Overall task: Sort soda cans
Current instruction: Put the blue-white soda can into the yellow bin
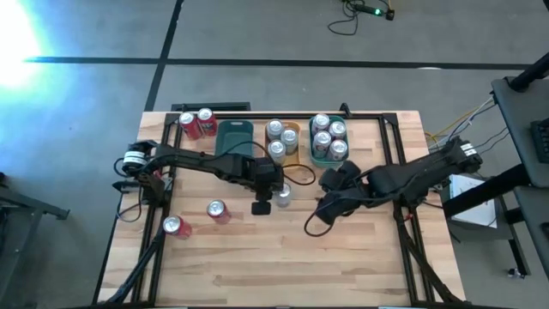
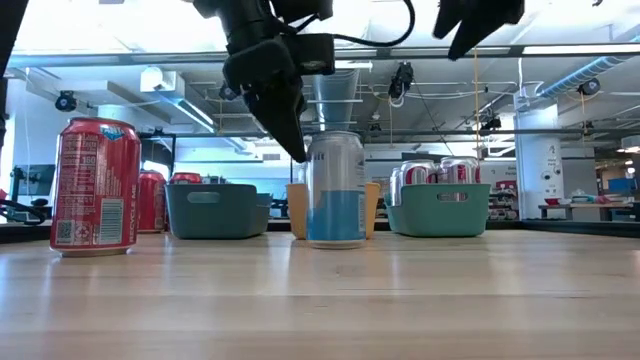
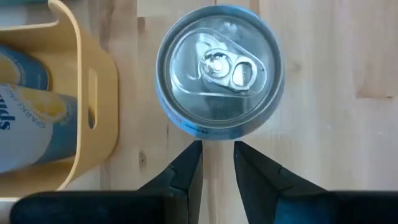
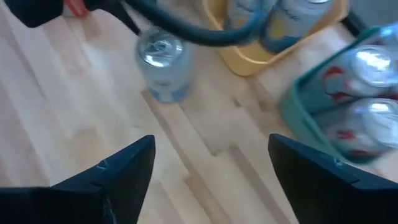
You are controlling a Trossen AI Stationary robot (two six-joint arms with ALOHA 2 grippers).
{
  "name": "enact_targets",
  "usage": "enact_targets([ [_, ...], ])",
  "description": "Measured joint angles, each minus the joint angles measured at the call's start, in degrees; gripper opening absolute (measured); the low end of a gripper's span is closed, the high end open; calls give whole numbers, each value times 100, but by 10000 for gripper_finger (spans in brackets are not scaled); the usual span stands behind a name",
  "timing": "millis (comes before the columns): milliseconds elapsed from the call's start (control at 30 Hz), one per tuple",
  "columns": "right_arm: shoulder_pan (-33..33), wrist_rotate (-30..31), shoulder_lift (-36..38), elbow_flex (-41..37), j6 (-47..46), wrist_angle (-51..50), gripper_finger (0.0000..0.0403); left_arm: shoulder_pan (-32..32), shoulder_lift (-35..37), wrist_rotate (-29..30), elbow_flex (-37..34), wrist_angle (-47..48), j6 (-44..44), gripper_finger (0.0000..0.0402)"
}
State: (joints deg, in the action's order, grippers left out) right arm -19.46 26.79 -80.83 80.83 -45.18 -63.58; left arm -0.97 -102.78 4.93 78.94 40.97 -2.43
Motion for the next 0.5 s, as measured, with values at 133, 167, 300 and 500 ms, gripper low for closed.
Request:
enact_targets([
  [133,-2,-83,-46,-276,-16,716,339,0,120,-158,15,202,-8,74],
  [167,-2,-81,-46,-365,-2,899,346,0,185,-170,15,311,-32,76],
  [300,71,-32,-51,-847,263,1656,362,20,559,-203,-15,781,-72,95],
  [500,253,175,-51,-1711,1409,3968,364,33,1524,-214,-484,587,353,153],
])
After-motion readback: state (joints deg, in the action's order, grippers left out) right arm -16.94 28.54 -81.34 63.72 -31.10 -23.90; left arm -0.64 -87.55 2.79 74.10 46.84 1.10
